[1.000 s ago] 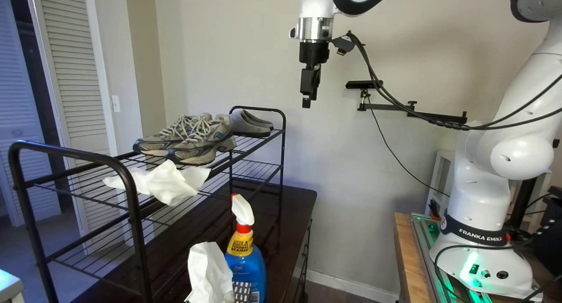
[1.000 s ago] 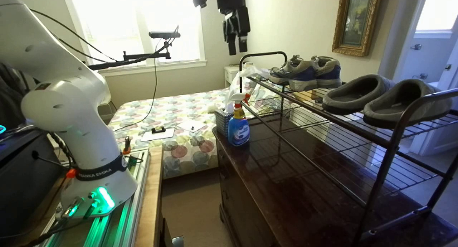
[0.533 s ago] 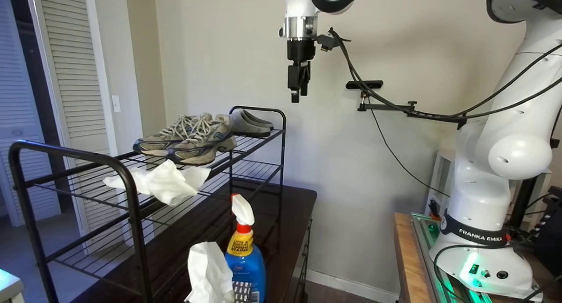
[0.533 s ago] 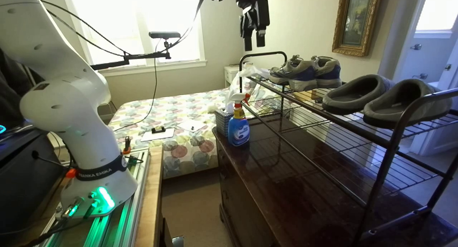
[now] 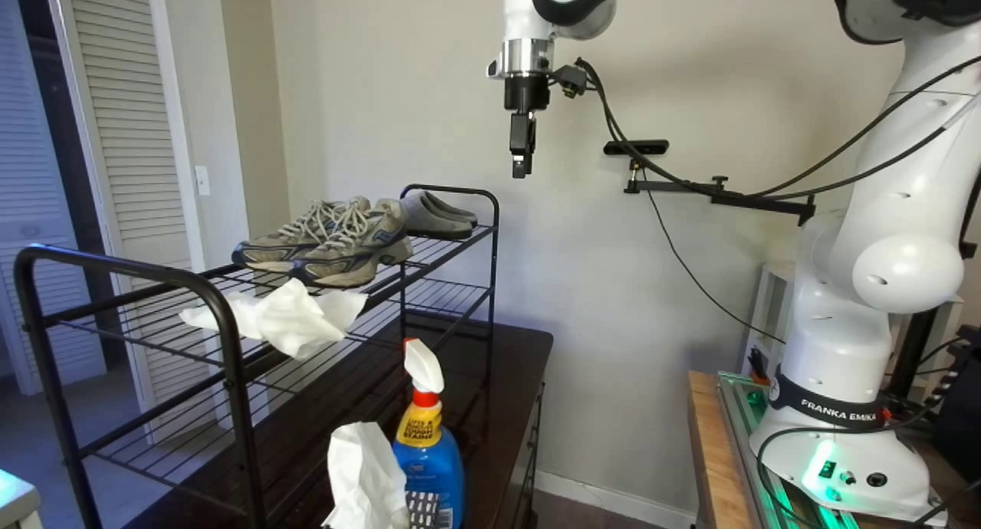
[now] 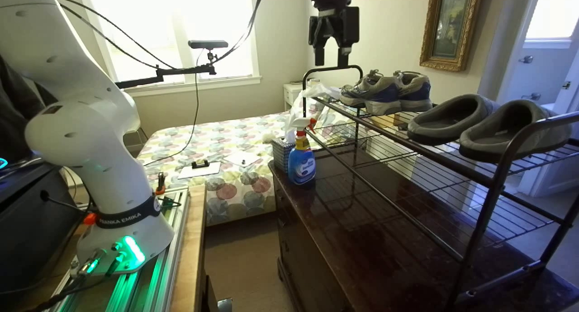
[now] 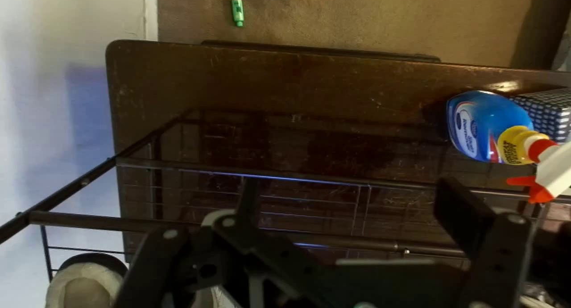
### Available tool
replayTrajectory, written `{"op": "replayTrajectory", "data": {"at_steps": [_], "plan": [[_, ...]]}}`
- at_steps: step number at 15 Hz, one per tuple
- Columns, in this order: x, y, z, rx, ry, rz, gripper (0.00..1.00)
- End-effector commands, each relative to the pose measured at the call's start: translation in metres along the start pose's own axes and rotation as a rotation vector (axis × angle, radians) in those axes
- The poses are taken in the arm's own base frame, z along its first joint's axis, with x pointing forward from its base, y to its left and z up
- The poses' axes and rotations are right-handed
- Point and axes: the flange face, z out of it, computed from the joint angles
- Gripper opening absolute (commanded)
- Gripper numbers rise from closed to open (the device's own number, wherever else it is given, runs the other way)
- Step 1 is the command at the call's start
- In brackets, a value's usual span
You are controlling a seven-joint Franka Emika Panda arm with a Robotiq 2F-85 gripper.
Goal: Rotate the house sleepers to the right.
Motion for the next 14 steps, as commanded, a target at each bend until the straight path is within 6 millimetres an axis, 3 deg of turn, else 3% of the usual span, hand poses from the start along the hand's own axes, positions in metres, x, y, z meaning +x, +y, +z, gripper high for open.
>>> {"op": "replayTrajectory", "data": {"at_steps": [1, 4, 9, 10, 14], "plan": [[0.027, 0.052, 0.006, 0.09, 0.008, -0.009, 1.0], [0.049, 0.072, 0.009, 0.104, 0.052, 0.039, 1.0], [0.086, 0.082, -0.002, 0.013, 0.113, 0.068, 1.0], [0.067, 0.076, 0.006, 0.046, 0.098, 0.045, 1.0], [0.08, 0.079, 0.002, 0.033, 0.113, 0.051, 1.0]]}}
